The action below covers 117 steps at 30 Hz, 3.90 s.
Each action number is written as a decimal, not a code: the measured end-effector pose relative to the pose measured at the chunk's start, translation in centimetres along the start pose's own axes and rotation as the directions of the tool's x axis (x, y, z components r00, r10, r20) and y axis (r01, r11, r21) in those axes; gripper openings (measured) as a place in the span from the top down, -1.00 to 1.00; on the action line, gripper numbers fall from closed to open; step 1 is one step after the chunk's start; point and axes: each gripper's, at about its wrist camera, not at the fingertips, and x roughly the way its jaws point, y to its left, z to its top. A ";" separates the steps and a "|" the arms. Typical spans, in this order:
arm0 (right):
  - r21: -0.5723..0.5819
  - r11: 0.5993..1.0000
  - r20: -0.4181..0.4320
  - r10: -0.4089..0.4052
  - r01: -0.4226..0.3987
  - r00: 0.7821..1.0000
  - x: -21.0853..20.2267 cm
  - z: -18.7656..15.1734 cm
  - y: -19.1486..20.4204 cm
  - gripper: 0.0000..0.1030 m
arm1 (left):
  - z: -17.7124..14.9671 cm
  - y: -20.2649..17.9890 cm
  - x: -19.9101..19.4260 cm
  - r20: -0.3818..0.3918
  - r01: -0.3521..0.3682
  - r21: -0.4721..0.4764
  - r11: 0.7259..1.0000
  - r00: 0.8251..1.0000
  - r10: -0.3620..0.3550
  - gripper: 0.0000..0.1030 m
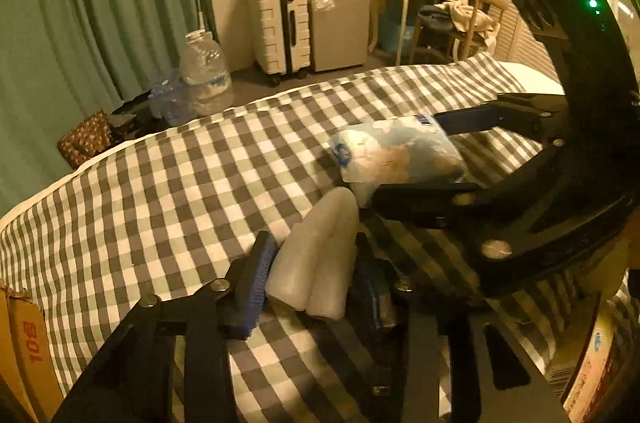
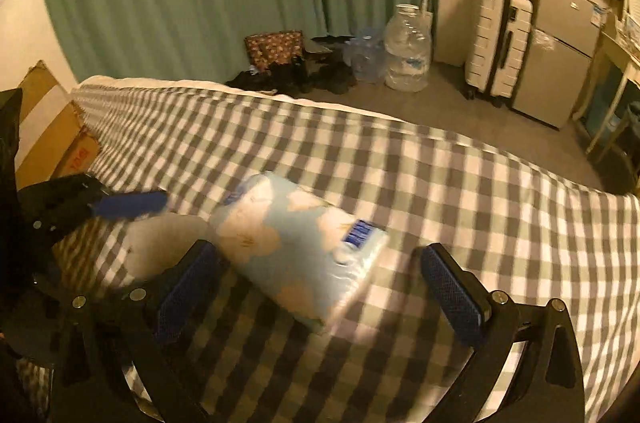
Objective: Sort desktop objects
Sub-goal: 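Grasp the tissue pack with the right tool while the left tool grasps the white plastic cups, then carry the tissue pack and white cups with both tools over the cardboard box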
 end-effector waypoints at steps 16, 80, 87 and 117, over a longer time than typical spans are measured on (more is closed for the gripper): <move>-0.056 0.998 0.005 -0.015 0.016 1.000 -2.9 -0.9 3.1 0.13 | -0.3 0.8 -4.9 -0.011 -0.069 -0.034 0.997 0.998 0.068 0.39; 0.031 0.986 0.407 -0.165 0.167 0.898 -25.4 5.2 18.8 0.27 | -0.2 8.6 -34.5 0.319 -0.179 -0.299 0.937 0.907 0.275 0.38; -0.008 0.991 0.419 -0.117 0.133 0.900 -24.4 6.2 22.3 0.27 | -2.4 11.2 -36.1 0.270 -0.288 -0.330 0.899 0.884 0.382 0.38; -0.164 0.986 0.272 0.052 -0.007 0.961 -14.0 7.2 32.8 0.26 | -9.9 20.8 -31.5 0.015 -0.355 -0.483 0.800 0.911 0.413 0.36</move>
